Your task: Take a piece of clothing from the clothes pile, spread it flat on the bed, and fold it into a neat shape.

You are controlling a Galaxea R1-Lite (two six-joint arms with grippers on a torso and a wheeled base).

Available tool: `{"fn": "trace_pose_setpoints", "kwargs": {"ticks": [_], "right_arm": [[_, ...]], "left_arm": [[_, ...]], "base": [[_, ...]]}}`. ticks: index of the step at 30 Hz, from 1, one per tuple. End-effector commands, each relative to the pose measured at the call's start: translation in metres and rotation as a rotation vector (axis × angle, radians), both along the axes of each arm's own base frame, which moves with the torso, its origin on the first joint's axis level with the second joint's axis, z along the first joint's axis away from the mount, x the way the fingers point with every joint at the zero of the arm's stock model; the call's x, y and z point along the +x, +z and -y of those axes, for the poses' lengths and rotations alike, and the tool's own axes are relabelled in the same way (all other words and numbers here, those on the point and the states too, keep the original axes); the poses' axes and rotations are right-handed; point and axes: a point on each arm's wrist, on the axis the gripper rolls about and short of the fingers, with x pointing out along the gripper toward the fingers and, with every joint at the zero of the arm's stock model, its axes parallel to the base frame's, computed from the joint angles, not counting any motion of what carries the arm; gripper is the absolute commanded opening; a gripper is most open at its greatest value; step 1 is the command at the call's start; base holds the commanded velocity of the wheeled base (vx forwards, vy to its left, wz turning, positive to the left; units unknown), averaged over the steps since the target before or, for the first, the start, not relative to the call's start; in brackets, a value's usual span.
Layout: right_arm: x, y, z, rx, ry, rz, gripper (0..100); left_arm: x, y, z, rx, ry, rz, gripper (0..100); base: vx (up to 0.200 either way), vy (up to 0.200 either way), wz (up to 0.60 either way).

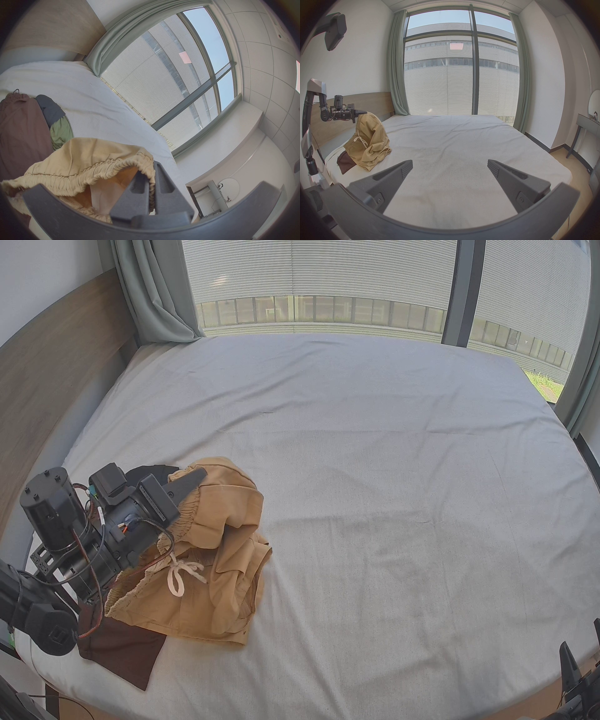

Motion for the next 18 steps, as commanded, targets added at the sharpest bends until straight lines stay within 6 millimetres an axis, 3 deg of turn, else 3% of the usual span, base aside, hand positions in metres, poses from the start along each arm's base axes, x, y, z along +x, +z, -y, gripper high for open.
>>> {"fn": "trace_pose_setpoints", "kwargs": {"ticks": [1, 18], "right_arm": [[0.000, -0.005, 0.000, 0.000, 0.000, -0.004, 100], [0.000, -0.005, 0.000, 0.000, 0.000, -0.003, 100]], "left_arm": [[-0.003, 0.001, 0.006, -0.008, -0.016, 0.000, 0], [-0.032, 0.023, 0.037, -0.147, 0.019, 0.017, 0]], "base": [[0.000, 0.000, 0.00], [0.000, 0.000, 0.00]]}}
